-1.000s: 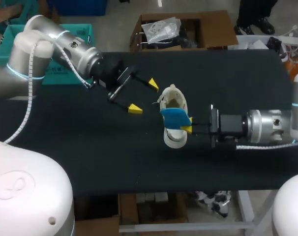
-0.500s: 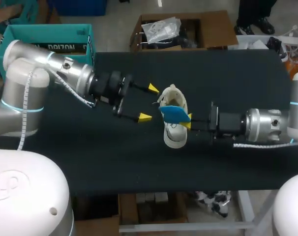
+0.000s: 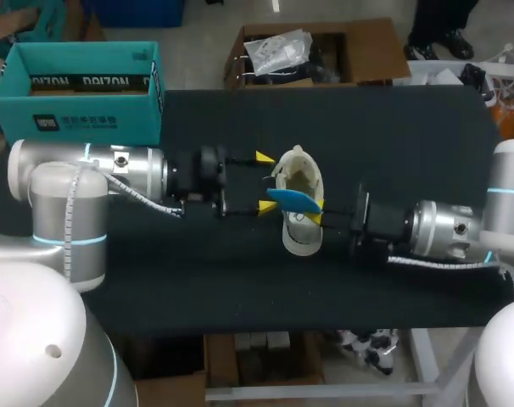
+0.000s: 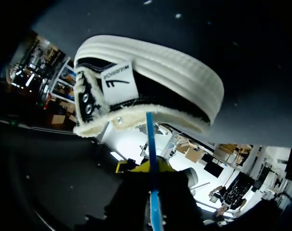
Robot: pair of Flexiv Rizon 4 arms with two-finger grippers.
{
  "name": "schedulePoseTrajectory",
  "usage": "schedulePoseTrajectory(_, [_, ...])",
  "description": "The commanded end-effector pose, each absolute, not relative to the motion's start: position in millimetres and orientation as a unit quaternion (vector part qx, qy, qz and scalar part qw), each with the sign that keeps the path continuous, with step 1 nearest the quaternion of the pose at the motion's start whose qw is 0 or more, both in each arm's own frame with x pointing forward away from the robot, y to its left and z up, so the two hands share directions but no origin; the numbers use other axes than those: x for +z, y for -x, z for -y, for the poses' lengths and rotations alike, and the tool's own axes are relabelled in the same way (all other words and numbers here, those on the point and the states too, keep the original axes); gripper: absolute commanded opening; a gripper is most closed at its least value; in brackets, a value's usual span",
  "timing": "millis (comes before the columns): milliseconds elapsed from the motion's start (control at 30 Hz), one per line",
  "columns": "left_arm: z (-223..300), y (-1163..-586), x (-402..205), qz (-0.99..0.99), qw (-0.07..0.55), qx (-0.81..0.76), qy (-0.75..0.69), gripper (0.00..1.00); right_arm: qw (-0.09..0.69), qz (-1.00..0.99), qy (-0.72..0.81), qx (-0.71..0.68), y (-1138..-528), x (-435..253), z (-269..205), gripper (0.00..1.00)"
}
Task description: Open the shoe tongue, take the insole out of the shoe, put the insole back into the shoe, and pack the shoe into the shoebox
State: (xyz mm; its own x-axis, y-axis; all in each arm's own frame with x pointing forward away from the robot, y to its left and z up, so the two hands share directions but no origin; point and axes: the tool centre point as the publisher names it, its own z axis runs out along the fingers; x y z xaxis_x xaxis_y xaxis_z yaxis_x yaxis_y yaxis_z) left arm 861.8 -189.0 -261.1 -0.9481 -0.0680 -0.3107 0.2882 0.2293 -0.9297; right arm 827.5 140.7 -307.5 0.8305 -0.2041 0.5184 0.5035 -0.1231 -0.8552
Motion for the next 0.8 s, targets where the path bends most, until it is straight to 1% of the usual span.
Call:
schedulePoseTrajectory(33, [197.4,-866.6,-269.3,-0.765,0.153,-0.621,-0.073,0.88,0.656,0.107,0.695,-0.274,-829.2,-311.2,-139.1,0.00])
schedulePoseTrajectory(67, [197.9,-866.5,-270.1,-0.765,0.147,-0.621,-0.082,0.87,0.657,0.107,0.694,-0.274,-830.0,-311.2,-138.8,0.00])
schedulePoseTrajectory(100, [198.0,-866.2,-270.9,-0.766,0.140,-0.620,-0.093,0.83,0.657,0.107,0.694,-0.274,-830.8,-311.2,-138.4,0.00])
schedulePoseTrajectory(167, [197.2,-863.3,-272.5,-0.767,0.124,-0.619,-0.110,0.79,0.658,0.107,0.693,-0.274,-833.1,-311.1,-137.1,0.00])
schedulePoseTrajectory(267, [196.7,-862.4,-278.2,-0.775,0.104,-0.610,-0.130,0.76,0.664,0.111,0.688,-0.271,-838.1,-312.8,-133.8,0.00])
schedulePoseTrajectory(300, [196.8,-862.6,-280.5,-0.778,0.100,-0.605,-0.141,0.73,0.666,0.111,0.687,-0.270,-839.8,-313.7,-133.3,0.00])
schedulePoseTrajectory(367, [198.0,-864.8,-284.7,-0.782,0.096,-0.598,-0.146,0.61,0.666,0.112,0.686,-0.269,-843.1,-315.2,-133.3,0.00])
schedulePoseTrajectory(467, [199.4,-868.3,-289.5,-0.784,0.093,-0.596,-0.148,0.56,0.669,0.114,0.685,-0.267,-845.4,-315.9,-134.1,0.00])
schedulePoseTrajectory(567, [200.6,-869.7,-293.1,-0.783,0.082,-0.597,-0.153,0.55,0.669,0.113,0.685,-0.266,-846.5,-315.6,-134.9,0.00])
schedulePoseTrajectory(600, [201.2,-869.9,-294.1,-0.783,0.080,-0.597,-0.155,0.58,0.669,0.113,0.685,-0.266,-846.6,-315.4,-135.0,0.00])
schedulePoseTrajectory(633, [202.4,-870.1,-295.1,-0.784,0.078,-0.595,-0.156,0.64,0.668,0.113,0.685,-0.266,-846.6,-315.1,-135.3,0.00])
schedulePoseTrajectory(700, [204.5,-869.0,-296.1,-0.783,0.072,-0.596,-0.161,0.69,0.668,0.113,0.685,-0.267,-845.7,-313.4,-136.0,0.00])
schedulePoseTrajectory(733, [206.0,-868.7,-296.4,-0.783,0.070,-0.596,-0.163,0.70,0.668,0.114,0.685,-0.268,-845.1,-312.1,-136.4,0.00])
schedulePoseTrajectory(800, [208.5,-868.4,-296.7,-0.783,0.067,-0.596,-0.167,0.68,0.665,0.115,0.687,-0.270,-844.2,-309.5,-137.5,0.00])
